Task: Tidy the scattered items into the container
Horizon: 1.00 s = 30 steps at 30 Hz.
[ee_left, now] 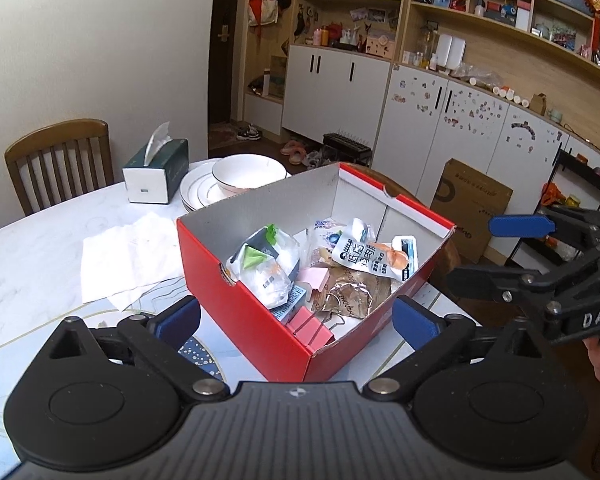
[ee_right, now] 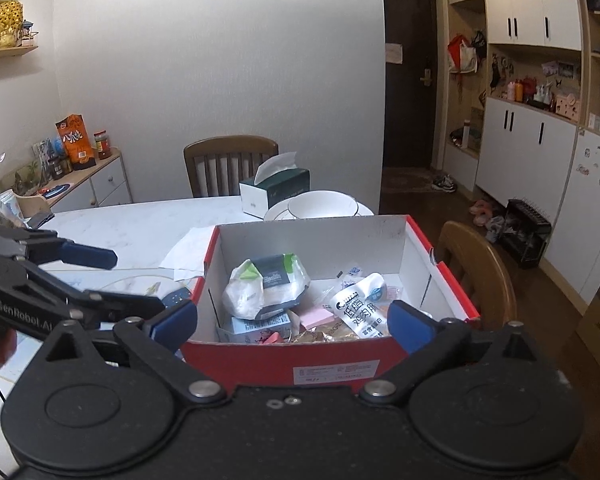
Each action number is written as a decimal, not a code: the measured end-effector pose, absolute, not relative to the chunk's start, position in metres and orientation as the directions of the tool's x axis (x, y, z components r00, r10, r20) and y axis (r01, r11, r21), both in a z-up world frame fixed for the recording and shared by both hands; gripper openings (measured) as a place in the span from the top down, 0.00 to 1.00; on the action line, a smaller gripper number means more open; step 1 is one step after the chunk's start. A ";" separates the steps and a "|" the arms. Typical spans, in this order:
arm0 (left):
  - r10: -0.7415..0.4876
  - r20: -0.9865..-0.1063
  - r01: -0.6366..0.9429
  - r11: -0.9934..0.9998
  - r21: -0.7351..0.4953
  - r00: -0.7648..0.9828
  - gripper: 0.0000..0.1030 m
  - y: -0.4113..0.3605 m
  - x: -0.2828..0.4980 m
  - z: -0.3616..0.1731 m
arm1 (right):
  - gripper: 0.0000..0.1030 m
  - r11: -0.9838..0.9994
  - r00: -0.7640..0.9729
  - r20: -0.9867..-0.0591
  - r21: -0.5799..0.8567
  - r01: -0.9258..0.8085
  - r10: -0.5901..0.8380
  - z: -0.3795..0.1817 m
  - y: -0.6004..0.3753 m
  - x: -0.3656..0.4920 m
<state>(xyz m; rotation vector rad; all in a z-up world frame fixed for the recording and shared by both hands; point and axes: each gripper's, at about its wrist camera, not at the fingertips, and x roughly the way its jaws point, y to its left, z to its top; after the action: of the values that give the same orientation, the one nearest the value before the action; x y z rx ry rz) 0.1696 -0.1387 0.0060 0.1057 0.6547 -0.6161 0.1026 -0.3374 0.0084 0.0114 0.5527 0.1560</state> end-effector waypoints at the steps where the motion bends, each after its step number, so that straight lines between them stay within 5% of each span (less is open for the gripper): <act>1: -0.503 -0.592 0.564 0.820 -0.096 0.629 0.01 -0.137 0.167 0.008 | 0.01 0.989 0.842 -0.519 0.049 -0.140 0.145 0.009 -0.336 0.100; 30: -0.474 -0.587 0.556 0.830 -0.048 0.656 0.01 -0.128 0.146 0.010 | 0.01 0.994 0.844 -0.524 0.070 -0.088 0.112 0.010 -0.323 0.074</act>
<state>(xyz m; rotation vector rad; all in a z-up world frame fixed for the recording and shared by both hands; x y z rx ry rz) 0.1461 -0.1281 0.0103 0.1407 0.6234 -0.5858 0.0743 -0.3229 0.0095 0.0440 0.5553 0.1055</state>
